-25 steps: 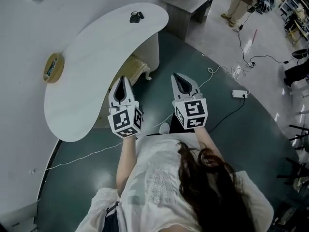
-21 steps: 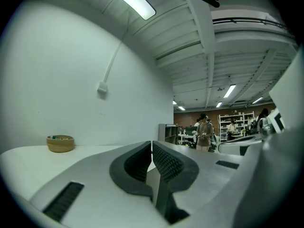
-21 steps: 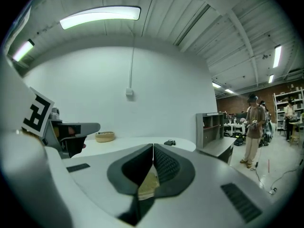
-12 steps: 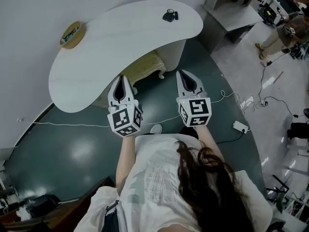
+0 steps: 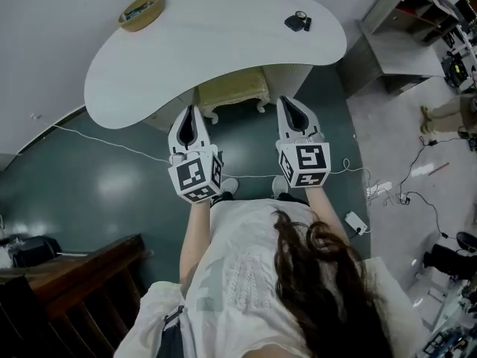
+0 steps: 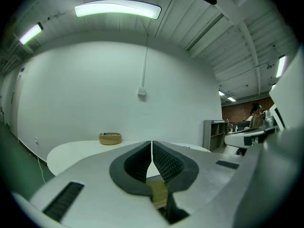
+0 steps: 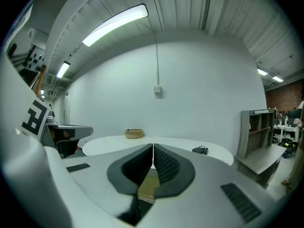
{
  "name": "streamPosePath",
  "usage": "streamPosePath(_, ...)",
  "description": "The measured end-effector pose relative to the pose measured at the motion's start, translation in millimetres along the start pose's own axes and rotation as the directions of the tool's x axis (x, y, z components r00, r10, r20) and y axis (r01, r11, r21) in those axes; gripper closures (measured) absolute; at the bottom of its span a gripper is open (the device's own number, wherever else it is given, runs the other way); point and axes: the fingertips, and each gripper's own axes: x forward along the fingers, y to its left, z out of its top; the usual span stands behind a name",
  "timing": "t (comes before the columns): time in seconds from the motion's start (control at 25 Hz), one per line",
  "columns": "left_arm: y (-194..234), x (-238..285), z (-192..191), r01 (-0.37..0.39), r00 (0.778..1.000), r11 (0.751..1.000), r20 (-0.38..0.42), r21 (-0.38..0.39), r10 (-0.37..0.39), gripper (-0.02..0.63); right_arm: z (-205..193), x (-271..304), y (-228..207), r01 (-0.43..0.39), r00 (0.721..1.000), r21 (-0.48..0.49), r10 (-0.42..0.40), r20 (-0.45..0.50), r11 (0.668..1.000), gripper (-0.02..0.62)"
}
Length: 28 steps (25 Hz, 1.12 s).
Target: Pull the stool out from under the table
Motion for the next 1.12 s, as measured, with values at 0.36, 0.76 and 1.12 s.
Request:
streamPosePath(0.36,-1,-16,-5,-0.133,0.991,0.991,0.005,0.003,0.133,0.572,-3,11,-14,-0.107,0.994,-0.021,0.108,0.015,0.994,0.565)
streamPosePath(0.76,-12,-39,-8,-0.233,0.972,0.973,-0.017,0.004,0.233,0.572,-16,7,-28,-0.186,0.983,-0.034,0.185,-0.021,0.982,0.563)
streamPosePath(1.12,-14,-29,1,-0.103,0.993,0.994,0.06,-0.022,0.104,0.279,-19,7,-3,-0.172,0.985,0.018,0.173,-0.025,0.985,0.278)
